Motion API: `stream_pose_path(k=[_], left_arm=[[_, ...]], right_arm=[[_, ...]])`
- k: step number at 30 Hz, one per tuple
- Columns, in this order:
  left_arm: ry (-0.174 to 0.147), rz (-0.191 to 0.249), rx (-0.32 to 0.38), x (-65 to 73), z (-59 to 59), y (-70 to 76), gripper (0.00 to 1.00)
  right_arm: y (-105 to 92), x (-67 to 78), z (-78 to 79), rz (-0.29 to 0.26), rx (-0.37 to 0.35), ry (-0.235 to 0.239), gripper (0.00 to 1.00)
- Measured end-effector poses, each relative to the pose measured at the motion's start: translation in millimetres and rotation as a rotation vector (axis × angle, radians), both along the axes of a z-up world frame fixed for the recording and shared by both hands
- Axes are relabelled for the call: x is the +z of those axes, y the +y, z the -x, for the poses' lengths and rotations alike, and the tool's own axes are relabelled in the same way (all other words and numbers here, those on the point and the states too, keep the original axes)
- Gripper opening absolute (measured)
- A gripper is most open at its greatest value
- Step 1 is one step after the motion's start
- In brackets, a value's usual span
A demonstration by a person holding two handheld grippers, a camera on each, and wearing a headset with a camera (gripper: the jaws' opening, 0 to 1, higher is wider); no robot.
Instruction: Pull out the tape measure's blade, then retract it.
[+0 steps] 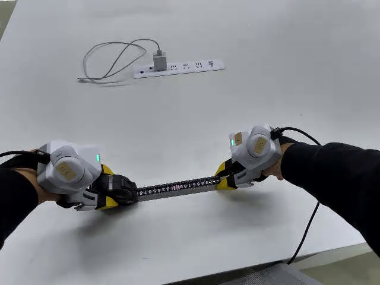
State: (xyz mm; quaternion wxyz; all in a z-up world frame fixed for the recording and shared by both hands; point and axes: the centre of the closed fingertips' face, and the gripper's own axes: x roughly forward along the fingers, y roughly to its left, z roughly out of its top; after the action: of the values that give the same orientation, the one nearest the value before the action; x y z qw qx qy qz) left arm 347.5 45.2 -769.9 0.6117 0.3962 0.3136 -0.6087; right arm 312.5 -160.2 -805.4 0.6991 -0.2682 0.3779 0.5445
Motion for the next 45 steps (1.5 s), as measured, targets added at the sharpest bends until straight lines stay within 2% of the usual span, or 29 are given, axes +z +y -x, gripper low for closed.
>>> stream_pose_path(k=[45], left_arm=[[-0.004, 0.003, 0.000, -0.2, 0.2, 0.2, 0.30]], right_arm=[[-26.7, -0.2, 4.0, 0.027, -0.020, 0.006, 0.08]])
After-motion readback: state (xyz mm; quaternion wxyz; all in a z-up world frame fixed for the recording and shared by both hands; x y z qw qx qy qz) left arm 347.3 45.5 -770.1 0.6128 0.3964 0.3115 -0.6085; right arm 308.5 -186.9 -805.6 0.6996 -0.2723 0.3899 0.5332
